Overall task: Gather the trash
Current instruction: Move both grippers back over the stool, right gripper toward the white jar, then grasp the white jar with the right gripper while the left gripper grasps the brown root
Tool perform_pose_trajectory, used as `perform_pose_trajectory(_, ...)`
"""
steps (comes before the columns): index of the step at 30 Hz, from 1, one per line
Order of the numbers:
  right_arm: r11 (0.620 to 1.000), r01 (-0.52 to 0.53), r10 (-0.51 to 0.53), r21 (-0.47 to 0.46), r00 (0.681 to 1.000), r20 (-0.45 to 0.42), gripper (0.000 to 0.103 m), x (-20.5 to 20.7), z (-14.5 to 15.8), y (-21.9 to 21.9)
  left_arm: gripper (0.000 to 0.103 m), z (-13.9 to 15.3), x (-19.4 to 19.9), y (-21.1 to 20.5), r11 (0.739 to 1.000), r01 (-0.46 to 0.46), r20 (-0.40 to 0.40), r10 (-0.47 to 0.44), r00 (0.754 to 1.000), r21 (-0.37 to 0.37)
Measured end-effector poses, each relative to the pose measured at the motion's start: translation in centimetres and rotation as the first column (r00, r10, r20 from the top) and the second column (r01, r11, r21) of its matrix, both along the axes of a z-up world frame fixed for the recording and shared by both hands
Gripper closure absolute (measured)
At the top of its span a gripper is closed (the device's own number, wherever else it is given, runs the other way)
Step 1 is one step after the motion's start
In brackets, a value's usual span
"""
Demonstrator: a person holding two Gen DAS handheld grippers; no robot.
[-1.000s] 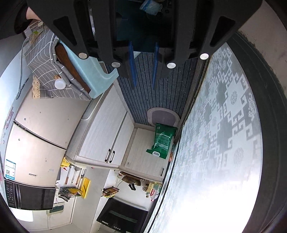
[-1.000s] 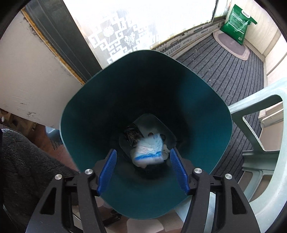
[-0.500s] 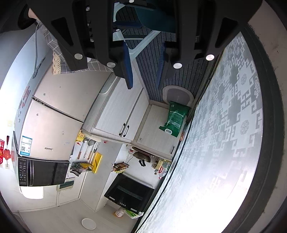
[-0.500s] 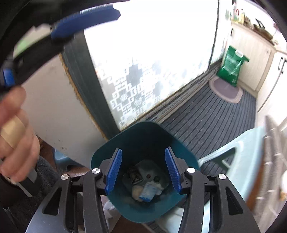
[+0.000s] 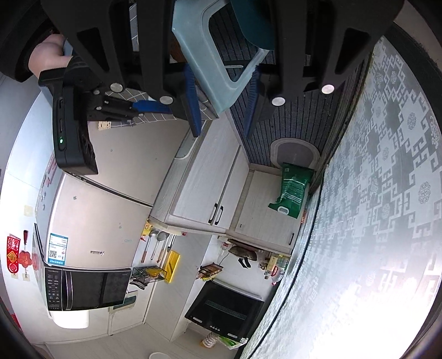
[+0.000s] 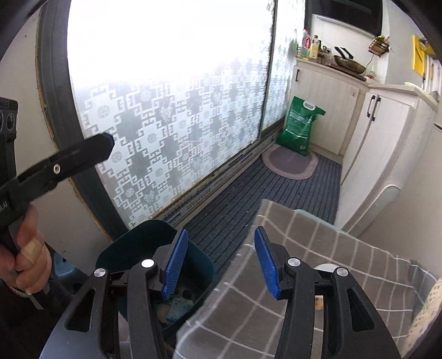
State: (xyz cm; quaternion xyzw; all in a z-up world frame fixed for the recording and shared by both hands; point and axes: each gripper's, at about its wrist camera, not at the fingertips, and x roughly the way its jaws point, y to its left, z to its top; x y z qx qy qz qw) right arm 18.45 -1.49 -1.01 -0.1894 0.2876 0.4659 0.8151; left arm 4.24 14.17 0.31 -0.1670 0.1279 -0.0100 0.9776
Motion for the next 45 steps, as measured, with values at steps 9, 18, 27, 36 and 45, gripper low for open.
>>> perform_pose_trajectory(9,0.993,0.084,-0.079,-0.088,0.995,0.057,0.052,3.8,-0.7,-3.7,0.067,-0.9,3.0,-3.3,0.996,0.087,-0.068,-0.087,0.994,-0.003)
perform_pose_trajectory(18,0.975,0.110,-0.092,-0.195,0.991,0.098,0.052,4.4,-3.2,-3.7,0.066,-2.1,5.1,-5.8,0.985,0.171,-0.139,-0.170,0.976,-0.002)
perform_pose_trajectory(27,0.970,0.135,-0.119,-0.204,0.989,0.089,0.053,5.8,-4.6,-3.5,0.066,-2.9,6.1,-7.1,0.978,0.208,-0.181,-0.206,0.962,-0.005)
perform_pose_trajectory(36,0.983,0.102,-0.101,-0.155,0.995,0.016,0.063,5.5,-3.7,-4.2,0.066,-3.1,6.9,-8.2,0.973,0.231,-0.202,-0.228,0.952,-0.008)
perform_pose_trajectory(45,0.980,0.196,-0.195,-0.024,0.980,0.029,0.063,6.2,-0.6,-8.9,0.061,-3.3,8.7,-10.7,0.965,0.261,-0.248,-0.245,0.937,0.030)
